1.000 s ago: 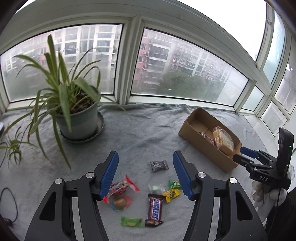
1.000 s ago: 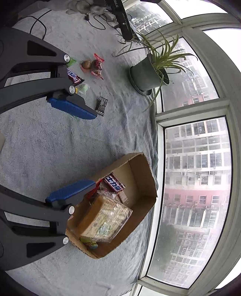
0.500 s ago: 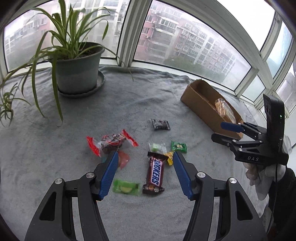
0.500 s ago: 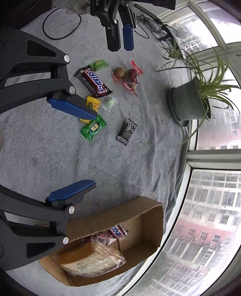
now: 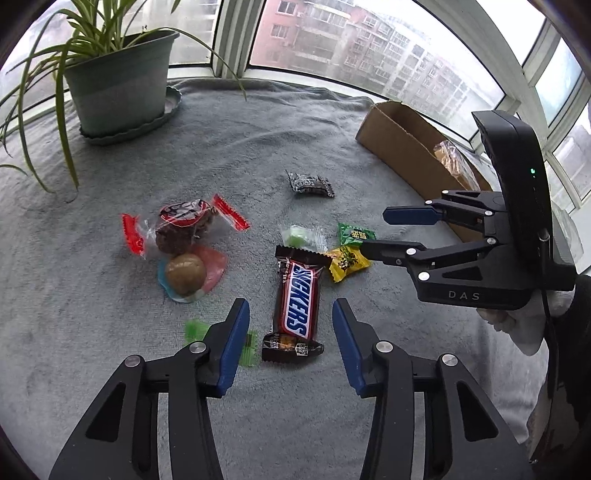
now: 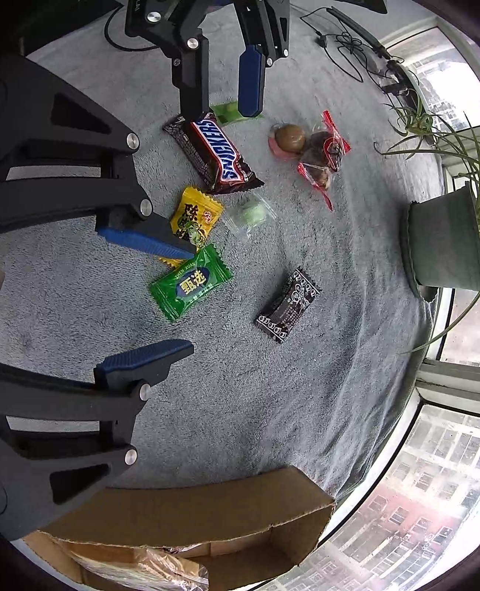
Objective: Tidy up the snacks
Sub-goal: 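Move the right gripper to the green candy while the left moves to a Snickers bar, then grasp the green candy with the right gripper while the left grasps the Snickers bar, then carry the green candy and Snickers bar over the cardboard box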
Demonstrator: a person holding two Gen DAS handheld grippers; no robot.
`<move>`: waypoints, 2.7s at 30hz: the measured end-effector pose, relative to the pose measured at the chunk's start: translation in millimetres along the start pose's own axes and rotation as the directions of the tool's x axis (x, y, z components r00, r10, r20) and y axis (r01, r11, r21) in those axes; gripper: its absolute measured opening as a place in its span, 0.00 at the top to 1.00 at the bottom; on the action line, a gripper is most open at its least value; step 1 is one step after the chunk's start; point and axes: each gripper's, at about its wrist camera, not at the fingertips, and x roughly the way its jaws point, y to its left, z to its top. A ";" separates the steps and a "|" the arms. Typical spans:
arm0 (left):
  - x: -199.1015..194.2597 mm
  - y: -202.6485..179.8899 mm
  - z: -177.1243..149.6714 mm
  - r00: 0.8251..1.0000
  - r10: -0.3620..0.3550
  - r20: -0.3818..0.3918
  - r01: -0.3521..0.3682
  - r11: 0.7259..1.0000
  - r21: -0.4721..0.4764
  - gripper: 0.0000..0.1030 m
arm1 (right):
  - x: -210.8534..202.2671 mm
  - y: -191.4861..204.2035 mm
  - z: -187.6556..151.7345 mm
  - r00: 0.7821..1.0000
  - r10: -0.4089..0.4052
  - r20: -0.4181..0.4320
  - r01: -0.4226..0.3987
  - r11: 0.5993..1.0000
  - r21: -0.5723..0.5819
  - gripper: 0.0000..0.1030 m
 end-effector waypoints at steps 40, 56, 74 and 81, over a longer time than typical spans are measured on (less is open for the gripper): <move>20.7 2.4 1.6 0.999 0.041 -0.010 -0.041 0.999 0.002 0.74 | -0.7 -11.7 0.8 0.999 0.014 0.029 -0.017 0.994 0.109 0.79; -12.9 -15.2 29.0 0.996 -0.002 0.085 -0.001 0.999 0.032 0.74 | -76.4 -37.3 -7.3 0.981 -0.027 0.191 -0.015 0.976 0.216 0.80; -10.7 -69.4 116.8 0.981 -0.067 0.181 0.036 0.985 0.171 0.74 | -149.0 -126.1 -33.7 0.935 -0.226 0.274 0.108 0.916 0.387 0.79; 6.0 -101.1 152.4 0.978 -0.087 0.188 0.043 0.974 0.223 0.74 | -153.0 -160.2 -41.2 0.926 -0.276 0.258 0.143 0.888 0.437 0.79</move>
